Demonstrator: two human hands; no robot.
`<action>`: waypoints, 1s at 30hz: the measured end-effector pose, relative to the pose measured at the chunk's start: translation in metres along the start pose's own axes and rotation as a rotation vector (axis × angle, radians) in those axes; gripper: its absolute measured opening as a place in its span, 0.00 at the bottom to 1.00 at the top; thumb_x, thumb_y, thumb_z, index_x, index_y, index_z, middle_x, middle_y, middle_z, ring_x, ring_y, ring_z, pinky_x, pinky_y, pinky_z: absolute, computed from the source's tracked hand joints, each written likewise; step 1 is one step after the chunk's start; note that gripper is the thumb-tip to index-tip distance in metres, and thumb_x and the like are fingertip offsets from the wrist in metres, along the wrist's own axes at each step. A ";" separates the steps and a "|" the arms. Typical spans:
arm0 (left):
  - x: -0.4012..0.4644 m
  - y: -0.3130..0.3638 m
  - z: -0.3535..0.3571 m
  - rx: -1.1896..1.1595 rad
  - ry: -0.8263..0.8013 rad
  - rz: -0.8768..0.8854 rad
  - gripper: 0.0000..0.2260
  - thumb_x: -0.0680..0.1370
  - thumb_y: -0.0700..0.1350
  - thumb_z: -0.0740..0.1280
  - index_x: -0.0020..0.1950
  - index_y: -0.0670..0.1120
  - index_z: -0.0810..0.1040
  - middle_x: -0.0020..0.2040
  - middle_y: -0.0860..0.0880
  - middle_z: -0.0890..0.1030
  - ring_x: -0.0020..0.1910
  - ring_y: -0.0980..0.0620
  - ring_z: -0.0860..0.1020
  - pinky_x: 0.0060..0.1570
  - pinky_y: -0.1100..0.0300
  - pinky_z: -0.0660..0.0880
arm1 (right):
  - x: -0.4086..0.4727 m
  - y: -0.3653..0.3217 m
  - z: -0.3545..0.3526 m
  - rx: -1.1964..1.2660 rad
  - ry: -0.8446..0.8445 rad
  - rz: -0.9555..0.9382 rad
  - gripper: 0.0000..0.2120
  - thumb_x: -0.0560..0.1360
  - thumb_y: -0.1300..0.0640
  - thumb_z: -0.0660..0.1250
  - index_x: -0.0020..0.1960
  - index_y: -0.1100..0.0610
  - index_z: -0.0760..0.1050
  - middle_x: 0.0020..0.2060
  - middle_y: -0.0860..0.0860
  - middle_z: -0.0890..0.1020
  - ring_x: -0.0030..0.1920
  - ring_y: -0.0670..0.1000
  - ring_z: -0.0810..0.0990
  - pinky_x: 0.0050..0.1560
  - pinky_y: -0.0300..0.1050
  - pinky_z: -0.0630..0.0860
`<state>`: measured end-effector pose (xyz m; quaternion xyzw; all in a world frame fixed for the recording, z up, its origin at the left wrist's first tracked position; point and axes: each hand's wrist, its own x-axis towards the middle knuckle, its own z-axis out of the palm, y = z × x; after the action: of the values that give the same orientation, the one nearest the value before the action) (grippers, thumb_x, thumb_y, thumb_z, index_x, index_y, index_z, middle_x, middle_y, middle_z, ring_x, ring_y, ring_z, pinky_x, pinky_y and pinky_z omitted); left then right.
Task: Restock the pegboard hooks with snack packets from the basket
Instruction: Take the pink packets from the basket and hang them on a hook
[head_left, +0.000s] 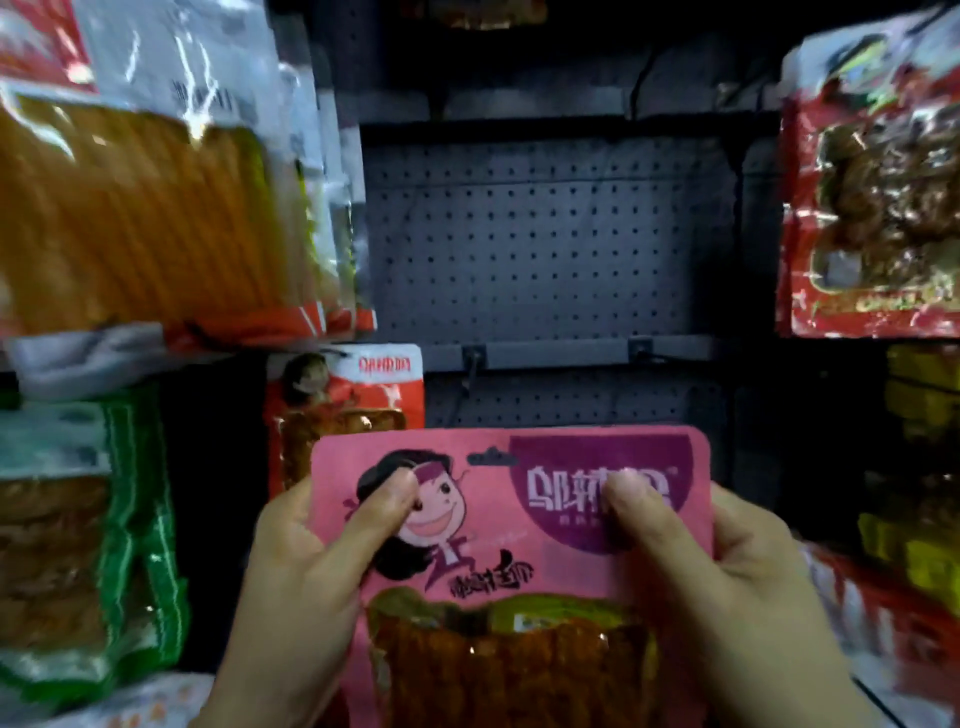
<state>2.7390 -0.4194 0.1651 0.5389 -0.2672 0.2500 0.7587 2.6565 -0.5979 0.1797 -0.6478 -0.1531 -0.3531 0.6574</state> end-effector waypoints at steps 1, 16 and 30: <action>0.007 0.010 0.001 0.016 -0.008 -0.008 0.16 0.59 0.55 0.75 0.43 0.50 0.85 0.38 0.46 0.86 0.37 0.49 0.84 0.34 0.62 0.78 | -0.012 0.013 -0.001 -0.055 -0.099 -0.025 0.09 0.67 0.41 0.70 0.42 0.43 0.85 0.35 0.47 0.87 0.30 0.40 0.83 0.37 0.34 0.79; 0.039 0.046 -0.007 0.098 0.021 -0.472 0.07 0.66 0.49 0.70 0.42 0.52 0.85 0.40 0.45 0.86 0.40 0.46 0.85 0.35 0.59 0.80 | 0.050 -0.011 0.035 -0.082 -0.029 0.445 0.18 0.70 0.43 0.66 0.39 0.57 0.82 0.35 0.53 0.86 0.38 0.54 0.86 0.39 0.37 0.80; 0.026 0.035 0.010 0.191 0.036 -0.341 0.06 0.70 0.45 0.69 0.39 0.56 0.84 0.37 0.51 0.85 0.37 0.53 0.84 0.32 0.66 0.77 | 0.053 0.009 0.014 -0.009 -0.059 0.439 0.12 0.71 0.45 0.66 0.40 0.51 0.84 0.38 0.54 0.87 0.39 0.53 0.86 0.39 0.40 0.80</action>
<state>2.7335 -0.4165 0.2093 0.6412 -0.1335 0.1516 0.7403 2.7031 -0.5996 0.2096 -0.6786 -0.0259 -0.1835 0.7107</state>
